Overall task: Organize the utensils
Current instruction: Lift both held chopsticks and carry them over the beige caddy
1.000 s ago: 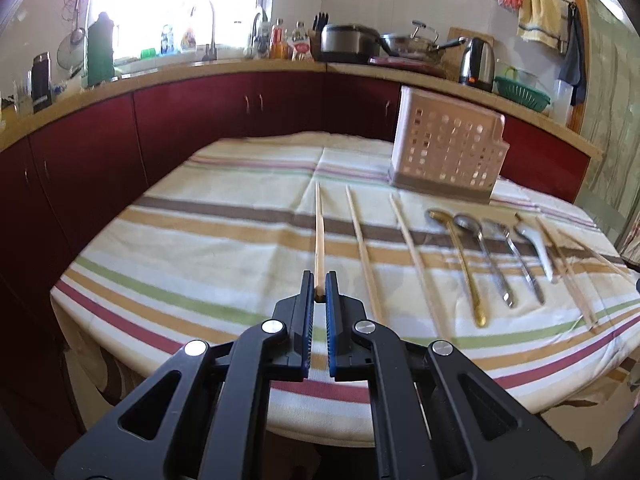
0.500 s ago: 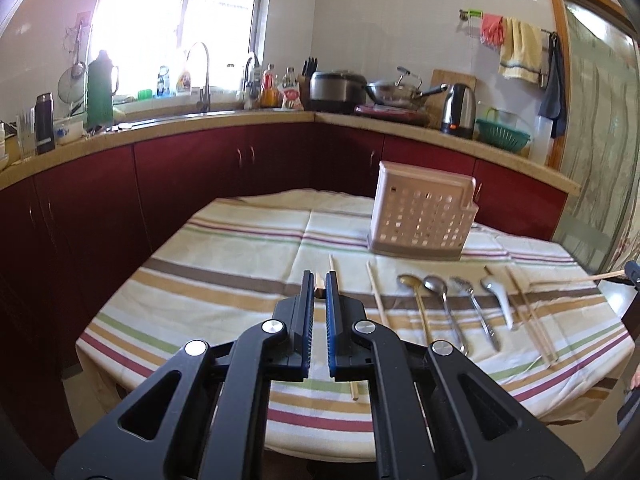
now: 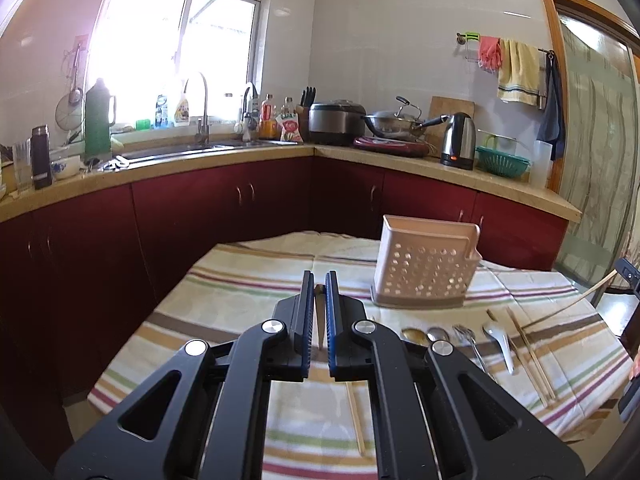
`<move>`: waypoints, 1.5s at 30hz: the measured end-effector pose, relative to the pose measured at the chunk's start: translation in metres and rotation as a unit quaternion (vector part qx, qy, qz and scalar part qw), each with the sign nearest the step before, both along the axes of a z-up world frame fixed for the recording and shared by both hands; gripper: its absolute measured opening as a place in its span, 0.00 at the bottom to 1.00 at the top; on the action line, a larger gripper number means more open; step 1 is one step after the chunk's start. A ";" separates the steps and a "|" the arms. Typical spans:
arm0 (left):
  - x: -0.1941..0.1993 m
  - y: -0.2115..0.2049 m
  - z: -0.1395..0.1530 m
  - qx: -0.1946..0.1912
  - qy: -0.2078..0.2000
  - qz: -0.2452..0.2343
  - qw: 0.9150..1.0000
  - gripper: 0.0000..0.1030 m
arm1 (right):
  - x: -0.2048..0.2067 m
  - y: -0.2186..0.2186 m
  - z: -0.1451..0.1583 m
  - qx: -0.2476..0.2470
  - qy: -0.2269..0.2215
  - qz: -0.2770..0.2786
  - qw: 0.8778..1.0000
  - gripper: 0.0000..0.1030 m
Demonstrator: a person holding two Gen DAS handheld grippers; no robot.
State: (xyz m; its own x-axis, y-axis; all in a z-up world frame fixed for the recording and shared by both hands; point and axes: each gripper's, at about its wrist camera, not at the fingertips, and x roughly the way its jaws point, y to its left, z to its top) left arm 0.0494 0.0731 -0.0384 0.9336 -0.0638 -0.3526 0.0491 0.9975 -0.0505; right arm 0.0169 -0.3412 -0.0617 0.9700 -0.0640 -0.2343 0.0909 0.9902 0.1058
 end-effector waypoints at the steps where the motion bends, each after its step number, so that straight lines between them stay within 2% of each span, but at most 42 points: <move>1: 0.003 0.001 0.002 0.000 -0.002 0.000 1.000 0.06 | 0.004 0.001 0.002 -0.001 -0.002 0.000 1.000 0.06; 13: 0.054 0.000 0.020 0.001 -0.014 -0.014 1.000 0.06 | 0.039 0.005 0.020 -0.018 0.003 0.005 1.000 0.06; 20: 0.064 -0.003 0.027 0.005 -0.024 -0.022 0.999 0.06 | 0.043 0.008 0.032 -0.029 0.002 0.006 1.000 0.06; 27: 0.068 -0.001 0.037 -0.005 -0.025 -0.031 0.999 0.06 | 0.048 0.005 0.040 -0.012 0.007 0.019 1.000 0.06; 36: 0.068 -0.011 0.078 -0.004 -0.047 -0.065 0.997 0.06 | 0.048 0.011 0.079 0.005 -0.013 0.055 0.998 0.06; 45: 0.091 -0.038 0.127 -0.009 -0.061 -0.120 0.991 0.06 | 0.075 0.028 0.127 0.016 -0.036 0.109 0.993 0.06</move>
